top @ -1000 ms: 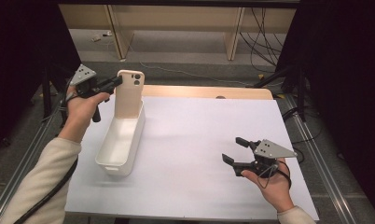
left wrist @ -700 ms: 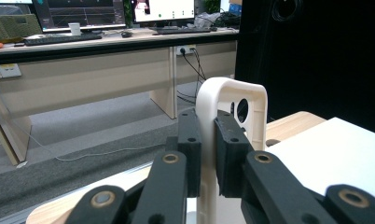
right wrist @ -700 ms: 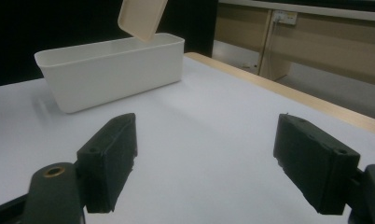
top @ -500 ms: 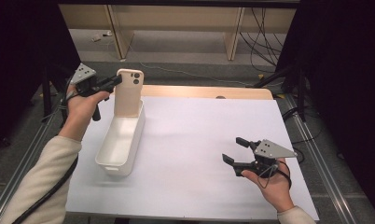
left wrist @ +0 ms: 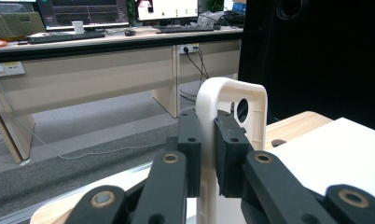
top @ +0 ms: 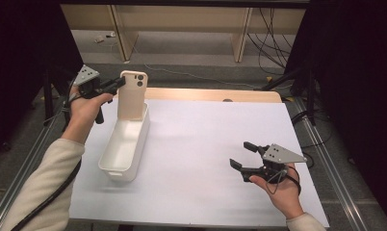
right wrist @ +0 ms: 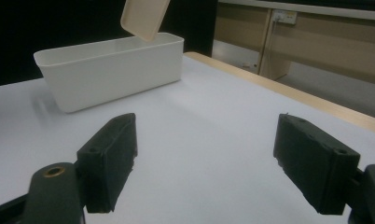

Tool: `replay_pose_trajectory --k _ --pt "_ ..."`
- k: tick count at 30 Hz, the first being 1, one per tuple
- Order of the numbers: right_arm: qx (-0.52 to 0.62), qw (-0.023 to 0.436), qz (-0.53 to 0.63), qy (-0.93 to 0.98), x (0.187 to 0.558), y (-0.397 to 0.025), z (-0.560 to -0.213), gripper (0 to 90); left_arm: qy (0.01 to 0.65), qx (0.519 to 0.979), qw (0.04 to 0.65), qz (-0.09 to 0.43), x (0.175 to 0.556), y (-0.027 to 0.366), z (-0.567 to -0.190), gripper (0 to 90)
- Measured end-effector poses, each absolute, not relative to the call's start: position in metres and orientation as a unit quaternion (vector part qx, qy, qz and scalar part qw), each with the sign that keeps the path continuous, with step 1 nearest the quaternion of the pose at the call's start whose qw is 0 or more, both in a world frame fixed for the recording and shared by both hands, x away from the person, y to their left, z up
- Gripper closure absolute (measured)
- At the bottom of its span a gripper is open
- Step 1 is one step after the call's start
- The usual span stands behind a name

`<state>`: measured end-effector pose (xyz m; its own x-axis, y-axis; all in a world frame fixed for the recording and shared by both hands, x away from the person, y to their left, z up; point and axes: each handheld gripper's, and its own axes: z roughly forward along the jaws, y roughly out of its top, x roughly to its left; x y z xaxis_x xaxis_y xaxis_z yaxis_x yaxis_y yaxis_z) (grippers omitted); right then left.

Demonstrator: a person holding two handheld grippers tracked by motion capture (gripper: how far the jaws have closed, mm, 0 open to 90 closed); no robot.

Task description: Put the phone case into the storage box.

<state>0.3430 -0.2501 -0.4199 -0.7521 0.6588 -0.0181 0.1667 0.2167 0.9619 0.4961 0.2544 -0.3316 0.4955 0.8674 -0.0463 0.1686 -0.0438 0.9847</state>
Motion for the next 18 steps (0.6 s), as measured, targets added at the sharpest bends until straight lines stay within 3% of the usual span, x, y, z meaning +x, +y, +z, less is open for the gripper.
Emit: replay_pose_trajectory --k 18 --pt "0.274 0.219 0.558 0.752 0.3430 -0.2505 -0.4203 22.7 0.404 0.650 0.565 0.310 0.5041 0.2584 -0.3370 82.0"
